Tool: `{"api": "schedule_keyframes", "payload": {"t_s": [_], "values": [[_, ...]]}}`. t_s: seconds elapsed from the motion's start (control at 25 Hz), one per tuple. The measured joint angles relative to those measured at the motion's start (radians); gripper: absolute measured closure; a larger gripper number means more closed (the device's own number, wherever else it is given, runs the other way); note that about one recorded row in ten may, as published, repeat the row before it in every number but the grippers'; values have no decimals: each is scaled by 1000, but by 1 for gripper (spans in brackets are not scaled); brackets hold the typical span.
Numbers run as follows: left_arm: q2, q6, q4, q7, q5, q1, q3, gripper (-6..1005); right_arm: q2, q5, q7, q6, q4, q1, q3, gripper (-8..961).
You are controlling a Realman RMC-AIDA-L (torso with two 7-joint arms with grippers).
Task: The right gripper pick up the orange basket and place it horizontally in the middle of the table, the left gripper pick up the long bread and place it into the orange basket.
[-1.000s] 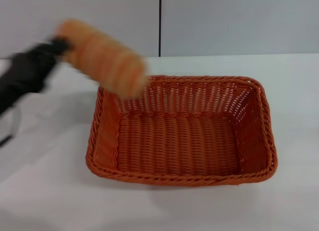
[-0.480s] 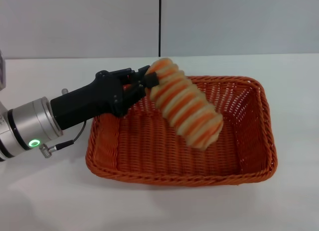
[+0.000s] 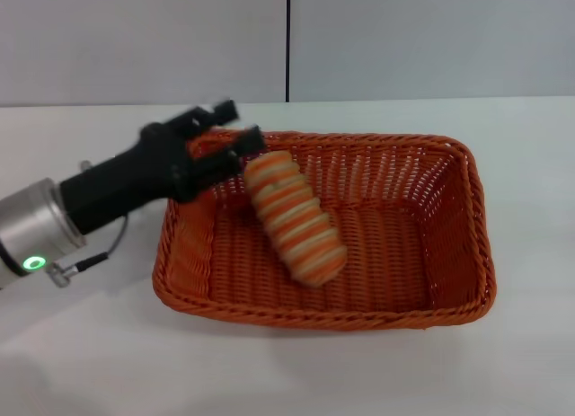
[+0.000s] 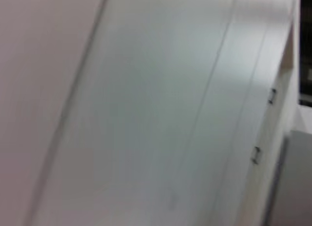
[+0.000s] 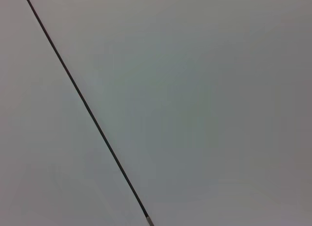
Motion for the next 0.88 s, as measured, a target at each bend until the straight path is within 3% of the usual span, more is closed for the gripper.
{"api": "schedule_keyframes", "payload": {"t_s": [0.36, 0.4, 0.48, 0.52, 0.72, 0.88], "values": [[-1, 53, -26, 176, -194, 133, -184, 207, 1, 6, 1, 5, 0, -2, 9, 407], [-4, 79, -89, 307, -252, 164, -252, 193, 1, 9, 2, 5, 0, -1, 10, 407], [-4, 94, -127, 376, -274, 176, -283, 166, 1, 11, 2, 6, 0, 0, 11, 407], [-5, 133, -218, 573, -302, 203, -354, 152, 1, 15, 3, 6, 0, 4, 11, 407], [-6, 164, -295, 753, -307, 231, -431, 152, 2, 18, 6, 6, 0, 12, 11, 407], [-5, 164, -296, 752, -308, 233, -439, 152, 2, 18, 6, 7, 0, 14, 11, 407]]}}
